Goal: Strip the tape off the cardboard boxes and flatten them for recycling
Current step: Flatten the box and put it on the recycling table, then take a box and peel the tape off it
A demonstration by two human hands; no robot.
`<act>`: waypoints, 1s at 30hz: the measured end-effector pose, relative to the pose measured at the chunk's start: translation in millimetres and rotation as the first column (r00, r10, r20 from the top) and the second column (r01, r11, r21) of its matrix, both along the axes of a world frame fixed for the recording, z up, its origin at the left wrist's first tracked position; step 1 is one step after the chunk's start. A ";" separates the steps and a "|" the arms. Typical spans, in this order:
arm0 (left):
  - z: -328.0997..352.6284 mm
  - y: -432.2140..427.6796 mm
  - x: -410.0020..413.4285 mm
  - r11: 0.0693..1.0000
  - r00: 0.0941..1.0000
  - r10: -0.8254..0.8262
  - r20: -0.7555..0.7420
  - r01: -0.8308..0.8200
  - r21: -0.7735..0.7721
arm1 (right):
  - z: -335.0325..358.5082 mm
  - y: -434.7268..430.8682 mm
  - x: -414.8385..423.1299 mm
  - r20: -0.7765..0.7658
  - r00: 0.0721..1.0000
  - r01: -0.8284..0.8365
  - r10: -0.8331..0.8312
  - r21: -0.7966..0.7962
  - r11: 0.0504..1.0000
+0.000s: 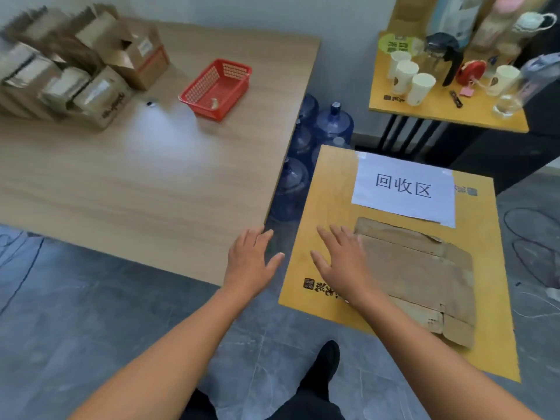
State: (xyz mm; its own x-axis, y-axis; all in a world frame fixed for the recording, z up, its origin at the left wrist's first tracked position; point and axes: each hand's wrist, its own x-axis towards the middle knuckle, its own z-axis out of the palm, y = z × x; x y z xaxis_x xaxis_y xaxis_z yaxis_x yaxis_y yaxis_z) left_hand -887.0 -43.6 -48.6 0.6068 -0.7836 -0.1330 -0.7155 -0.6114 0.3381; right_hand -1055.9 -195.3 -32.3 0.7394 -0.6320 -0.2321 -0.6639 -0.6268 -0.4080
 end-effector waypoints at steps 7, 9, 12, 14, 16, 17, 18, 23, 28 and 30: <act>16.4 197.6 163.3 0.987 0.986 0.161 0.049 -0.159 -0.038 | 16.4 167.3 165.9 0.027 0.983 -0.181 0.182 -0.049 0.982; 21.7 260.8 209.2 0.977 0.975 0.209 0.081 -0.205 -0.050 | 18.1 218.1 213.2 0.037 0.979 -0.197 0.199 -0.030 0.980; 33.5 341.1 260.6 0.958 0.954 0.287 0.087 -0.286 -0.033 | 26.9 286.2 281.0 0.032 0.971 -0.236 0.236 -0.001 0.972; 43.1 382.5 285.1 0.939 0.937 0.345 0.062 -0.343 -0.040 | 37.2 324.6 319.6 0.046 0.960 -0.275 0.275 -0.013 0.961; 51.6 410.5 306.2 0.928 0.927 0.369 0.067 -0.364 -0.078 | 48.1 353.0 352.7 0.062 0.949 -0.306 0.308 -0.038 0.951; 55.2 419.9 316.3 0.925 0.924 0.374 0.078 -0.367 -0.096 | 52.7 362.9 368.2 0.066 0.944 -0.320 0.323 -0.051 0.946; 58.8 426.5 325.9 0.923 0.921 0.380 0.087 -0.370 -0.108 | 56.7 370.1 382.9 0.067 0.939 -0.334 0.338 -0.061 0.940; 77.6 439.8 373.0 0.904 0.902 0.419 0.107 -0.402 -0.147 | 73.5 386.0 448.1 0.084 0.924 -0.364 0.372 -0.100 0.926; 92.6 430.8 433.4 0.905 0.899 0.417 0.132 -0.397 -0.151 | 77.4 379.6 507.0 0.118 0.933 -0.332 0.341 -0.091 0.939; 99.9 425.3 453.8 0.910 0.902 0.407 0.142 -0.389 -0.141 | 77.0 377.7 524.4 0.118 0.936 -0.326 0.332 -0.066 0.943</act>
